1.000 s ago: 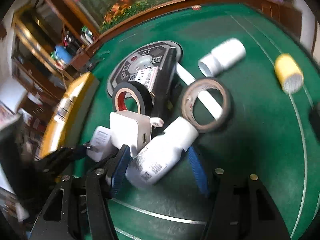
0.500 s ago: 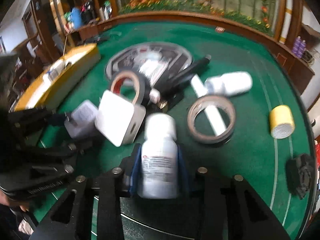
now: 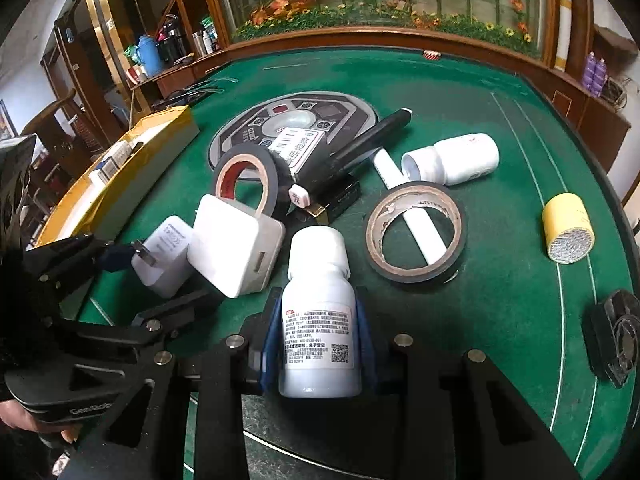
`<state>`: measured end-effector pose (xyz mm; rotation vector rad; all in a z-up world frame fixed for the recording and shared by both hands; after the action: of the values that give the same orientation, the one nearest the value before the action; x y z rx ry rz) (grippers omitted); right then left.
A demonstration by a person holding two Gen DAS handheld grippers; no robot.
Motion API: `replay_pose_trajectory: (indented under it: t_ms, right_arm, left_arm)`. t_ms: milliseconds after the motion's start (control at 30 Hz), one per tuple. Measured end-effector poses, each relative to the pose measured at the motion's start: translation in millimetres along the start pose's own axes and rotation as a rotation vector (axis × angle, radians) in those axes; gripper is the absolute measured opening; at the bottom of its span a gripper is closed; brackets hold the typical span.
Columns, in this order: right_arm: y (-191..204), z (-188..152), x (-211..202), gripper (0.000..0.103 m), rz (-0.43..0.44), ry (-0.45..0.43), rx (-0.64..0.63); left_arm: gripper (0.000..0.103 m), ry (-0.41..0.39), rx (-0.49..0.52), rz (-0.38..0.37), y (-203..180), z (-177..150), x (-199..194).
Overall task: Organize rigid objects
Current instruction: 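Grasp the small white labelled bottle with the right gripper, then carry the charger plug with the left gripper while the right gripper carries the bottle to the tray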
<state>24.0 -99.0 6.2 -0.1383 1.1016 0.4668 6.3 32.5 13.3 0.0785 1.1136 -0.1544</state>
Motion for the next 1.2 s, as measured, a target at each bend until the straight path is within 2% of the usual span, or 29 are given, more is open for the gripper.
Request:
replay_pose_trajectory:
  t_ms: [33, 100, 333, 567, 867, 967, 1200]
  right_arm:
    - [0, 0, -1, 0.033, -0.011, -0.005, 0.000]
    - [2, 0, -4, 0.033, -0.034, -0.021, -0.009]
    - [-7, 3, -15, 0.033, 0.038, -0.073, 0.032]
    - [0, 3, -36, 0.033, 0.067, -0.194, 0.008]
    - [8, 3, -42, 0.033, 0.110, -0.225, -0.023]
    - [12, 2, -43, 0.033, 0.118, -0.227, -0.035]
    - [37, 8, -43, 0.033, 0.201, -0.193, -0.060]
  left_arm:
    - [0.041, 0.000, -0.003, -0.002, 1, 0, 0]
    - [0.041, 0.001, -0.017, -0.022, 4, 0, -1]
    - [0.041, -0.035, -0.036, -0.050, 6, -6, -18]
    - [0.042, -0.095, -0.031, -0.076, 4, -6, -44]
    - [0.042, -0.171, -0.077, -0.110, 23, -12, -82]
    - [0.042, -0.197, -0.104, -0.109, 36, -15, -93]
    - [0.042, -0.249, -0.196, -0.091, 80, -26, -115]
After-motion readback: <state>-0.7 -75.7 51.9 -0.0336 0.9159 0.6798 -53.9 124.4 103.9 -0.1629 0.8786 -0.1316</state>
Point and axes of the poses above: each gripper's, at about its wrist camera, not at the fingertips, and x roughly the way its jaws point, y to its left, z to its top, the point moved 1 cm from there along x, roughly the way its jaws point, and after that the axes turned 10 degrees about y, right-handed, at the moved point
